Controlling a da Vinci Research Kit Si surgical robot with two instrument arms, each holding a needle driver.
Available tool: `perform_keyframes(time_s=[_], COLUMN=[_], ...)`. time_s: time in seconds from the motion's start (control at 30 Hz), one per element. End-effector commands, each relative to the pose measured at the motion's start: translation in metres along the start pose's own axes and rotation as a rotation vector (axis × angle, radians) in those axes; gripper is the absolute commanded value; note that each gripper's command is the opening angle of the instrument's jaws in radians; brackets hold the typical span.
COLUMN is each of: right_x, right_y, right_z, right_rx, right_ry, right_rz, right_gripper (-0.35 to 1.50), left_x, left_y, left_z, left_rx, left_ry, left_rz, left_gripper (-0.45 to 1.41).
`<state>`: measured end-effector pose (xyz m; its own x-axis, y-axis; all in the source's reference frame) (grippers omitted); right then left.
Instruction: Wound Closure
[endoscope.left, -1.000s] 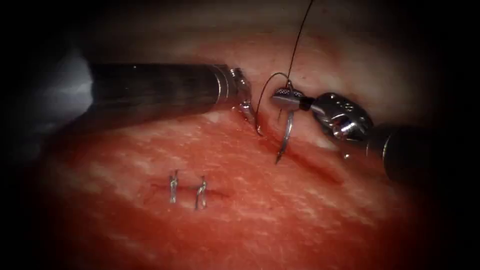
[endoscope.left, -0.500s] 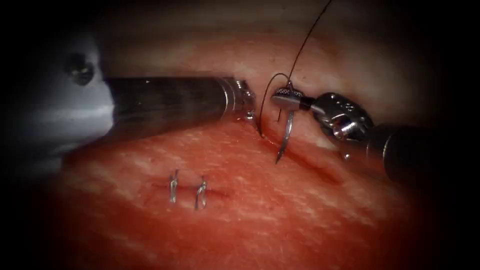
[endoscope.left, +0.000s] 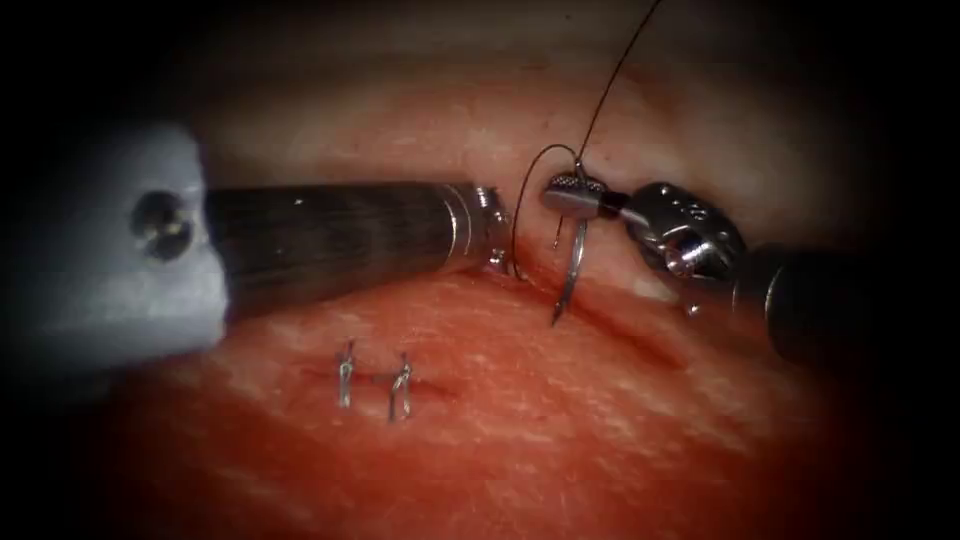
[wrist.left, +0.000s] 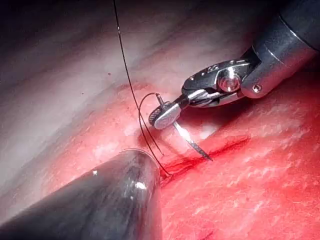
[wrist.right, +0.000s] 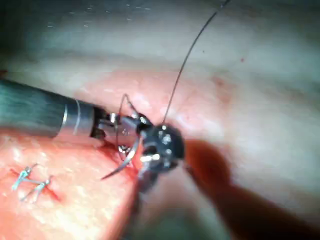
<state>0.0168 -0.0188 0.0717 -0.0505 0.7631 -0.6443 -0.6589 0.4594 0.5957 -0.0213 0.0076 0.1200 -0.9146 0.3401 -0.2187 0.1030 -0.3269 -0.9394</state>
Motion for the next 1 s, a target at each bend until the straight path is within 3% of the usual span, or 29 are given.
perform_keyframes(time_s=[0.03, 0.27, 0.57, 0.83, 1.0], right_x=[-0.0003, -0.0011, -0.0032, -0.0027, -0.0038], right_y=[0.0004, 0.0012, 0.0020, 0.0034, 0.0033], right_z=[0.0013, 0.0026, 0.0048, 0.0058, 0.0061], right_rx=[-0.001, -0.016, -0.037, -0.076, -0.080], right_ry=[0.008, 0.028, 0.049, 0.090, 0.094], right_rz=[-0.013, -0.038, -0.082, -0.166, -0.200], right_gripper=[-0.35, -0.35, -0.35, -0.35, -0.35], left_x=[0.0004, 0.0005, 0.0007, -0.0005, -0.0014], left_y=[-0.0002, 0.0020, 0.0044, 0.0051, 0.0058], left_z=[0.0005, -0.0005, -0.0007, -0.0007, -0.0011], left_rx=[-0.035, -0.092, -0.080, -0.056, -0.049], left_ry=[0.019, 0.043, 0.060, 0.074, 0.084], left_rz=[0.012, 0.054, 0.068, 0.087, 0.098], left_gripper=[-0.45, -0.45, -0.45, -0.45, -0.45])
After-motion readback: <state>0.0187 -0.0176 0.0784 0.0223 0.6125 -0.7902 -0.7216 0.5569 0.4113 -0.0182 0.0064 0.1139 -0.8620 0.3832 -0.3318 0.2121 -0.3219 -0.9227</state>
